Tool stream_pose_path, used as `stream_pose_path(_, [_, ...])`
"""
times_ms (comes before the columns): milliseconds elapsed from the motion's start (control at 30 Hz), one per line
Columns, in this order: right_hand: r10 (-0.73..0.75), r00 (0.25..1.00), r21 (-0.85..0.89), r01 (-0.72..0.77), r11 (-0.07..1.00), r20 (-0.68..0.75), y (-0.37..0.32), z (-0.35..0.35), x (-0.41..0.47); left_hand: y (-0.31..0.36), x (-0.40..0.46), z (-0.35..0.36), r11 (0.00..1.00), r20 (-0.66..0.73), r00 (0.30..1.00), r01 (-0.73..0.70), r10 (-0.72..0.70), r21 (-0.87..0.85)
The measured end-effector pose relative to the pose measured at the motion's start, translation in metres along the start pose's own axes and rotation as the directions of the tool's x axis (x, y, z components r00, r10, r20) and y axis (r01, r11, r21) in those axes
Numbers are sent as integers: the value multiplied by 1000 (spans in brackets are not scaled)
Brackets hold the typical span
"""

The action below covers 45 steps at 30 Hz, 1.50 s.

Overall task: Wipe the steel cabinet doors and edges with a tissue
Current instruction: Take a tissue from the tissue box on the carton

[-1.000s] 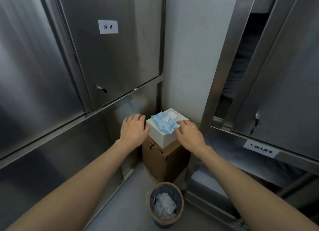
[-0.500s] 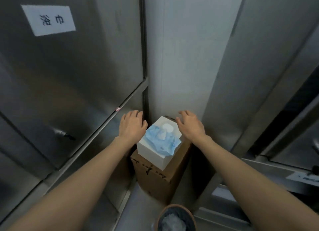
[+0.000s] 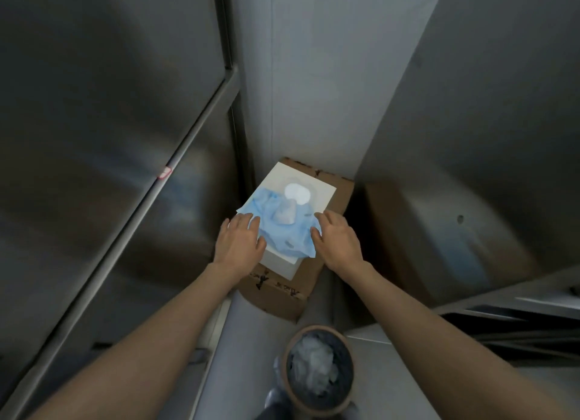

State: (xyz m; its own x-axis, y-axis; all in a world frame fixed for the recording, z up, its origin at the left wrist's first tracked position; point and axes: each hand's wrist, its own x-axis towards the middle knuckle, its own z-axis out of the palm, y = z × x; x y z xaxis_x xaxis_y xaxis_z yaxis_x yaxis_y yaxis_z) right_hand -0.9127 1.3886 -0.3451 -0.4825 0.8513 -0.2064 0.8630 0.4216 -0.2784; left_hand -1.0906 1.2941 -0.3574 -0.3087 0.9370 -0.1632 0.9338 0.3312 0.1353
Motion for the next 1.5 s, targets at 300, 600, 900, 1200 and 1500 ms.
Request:
stream_pose_path(300, [79, 997, 91, -80, 993, 13, 3, 55, 32, -2, 54, 43, 963, 35, 964, -265, 264, 41])
stream_pose_path(600, [32, 999, 86, -31, 996, -7, -4, 81, 54, -20, 83, 76, 962, 83, 969, -243, 233, 126])
stream_pose_path(900, [16, 998, 236, -2, 972, -55, -17, 101, 76, -42, 90, 102, 986, 111, 984, -146, 137, 77])
stream_pose_path(1200, [120, 987, 323, -80, 943, -104, -28, 116, 106, -40, 94, 110, 994, 130, 988, -92, 83, 59])
stream_pose_path(1500, [-99, 966, 202, 149, 968, -237, -19, 119, 111, -34, 101, 111, 999, 172, 984, -39, 33, 31])
